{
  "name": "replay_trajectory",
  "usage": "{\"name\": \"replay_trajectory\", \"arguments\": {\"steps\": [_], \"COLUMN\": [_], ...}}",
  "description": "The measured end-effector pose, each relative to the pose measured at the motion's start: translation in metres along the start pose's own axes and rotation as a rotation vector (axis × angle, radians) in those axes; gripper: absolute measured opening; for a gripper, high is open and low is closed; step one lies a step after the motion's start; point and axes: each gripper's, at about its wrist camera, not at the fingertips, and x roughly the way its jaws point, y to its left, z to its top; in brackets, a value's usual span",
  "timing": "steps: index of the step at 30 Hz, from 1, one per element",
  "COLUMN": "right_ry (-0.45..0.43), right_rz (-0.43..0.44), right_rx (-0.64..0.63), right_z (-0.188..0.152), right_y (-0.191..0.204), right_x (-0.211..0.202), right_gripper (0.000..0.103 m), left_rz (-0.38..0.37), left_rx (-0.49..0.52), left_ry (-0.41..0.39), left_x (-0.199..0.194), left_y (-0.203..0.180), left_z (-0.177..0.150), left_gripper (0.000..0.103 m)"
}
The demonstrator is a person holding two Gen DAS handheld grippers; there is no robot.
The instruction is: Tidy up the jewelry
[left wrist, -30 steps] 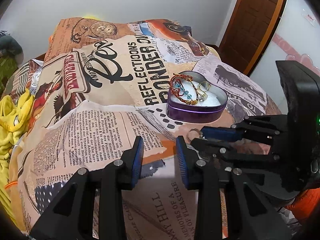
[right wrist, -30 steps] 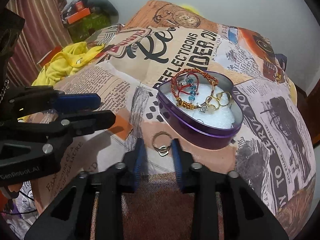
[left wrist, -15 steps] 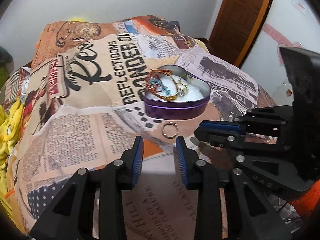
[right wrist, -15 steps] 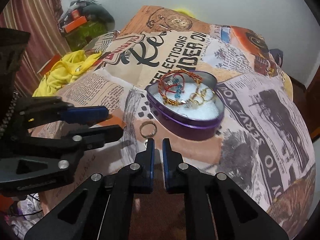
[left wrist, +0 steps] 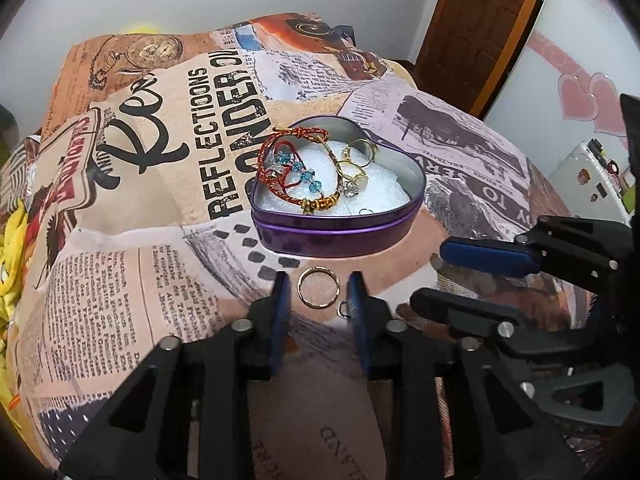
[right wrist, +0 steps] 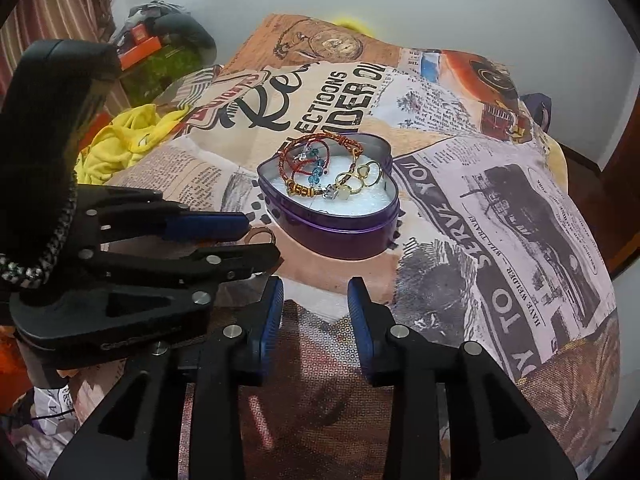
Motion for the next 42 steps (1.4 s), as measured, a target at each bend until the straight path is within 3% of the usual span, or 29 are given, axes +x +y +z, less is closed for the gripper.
{"name": "replay_trajectory", "arguments": {"steps": [13,23,42], "right_ry": [0.031,0.048,0.027], "right_rz": [0.015,0.002,0.014], "right_rx": [-0.057,-0.079,-0.056], "right_z": [0.004,0.006,0.004], "right_y": [0.027,0.038,0.035], "right_x": [0.02,0.031,0.017], "right_gripper": [0.03,0.009,0.004], "left_rz": [-0.002,0.003,0.026], "left_rx": [-0.072,-0.073,-0.088], "left_ry": [-0.078,-0.098,-0.104], "left_x": [-0.038,-0.048,-0.056], "left_y": [0.027,0.029,0.03], "left_z": [-0.016,-0.026,-0.031], "left_gripper": [0.02,0.02,0.02]}}
